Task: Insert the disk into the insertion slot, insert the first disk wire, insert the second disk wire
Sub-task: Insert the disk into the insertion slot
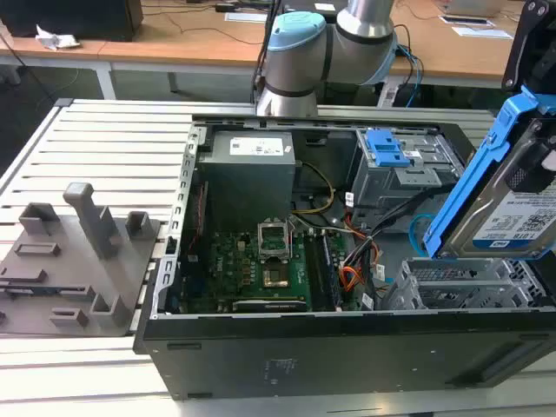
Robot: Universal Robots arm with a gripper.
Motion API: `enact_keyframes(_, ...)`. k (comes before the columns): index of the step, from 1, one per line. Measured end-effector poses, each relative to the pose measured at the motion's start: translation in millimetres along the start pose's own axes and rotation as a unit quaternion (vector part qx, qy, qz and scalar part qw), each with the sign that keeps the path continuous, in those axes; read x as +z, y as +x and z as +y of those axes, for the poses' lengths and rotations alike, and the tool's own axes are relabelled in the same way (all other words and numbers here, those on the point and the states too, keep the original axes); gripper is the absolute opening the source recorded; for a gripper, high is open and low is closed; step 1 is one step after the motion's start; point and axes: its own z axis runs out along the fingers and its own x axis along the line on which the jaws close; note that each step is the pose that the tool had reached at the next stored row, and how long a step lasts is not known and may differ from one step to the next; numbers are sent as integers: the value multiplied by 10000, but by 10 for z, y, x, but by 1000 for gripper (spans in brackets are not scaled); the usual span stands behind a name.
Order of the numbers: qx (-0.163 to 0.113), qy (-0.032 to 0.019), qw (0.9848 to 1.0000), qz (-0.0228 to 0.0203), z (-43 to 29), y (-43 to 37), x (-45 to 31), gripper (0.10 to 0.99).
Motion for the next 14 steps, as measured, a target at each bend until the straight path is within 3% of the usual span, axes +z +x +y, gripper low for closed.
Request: enact_keyframes(14,0,0,10000,0,-6,-1,150,361)
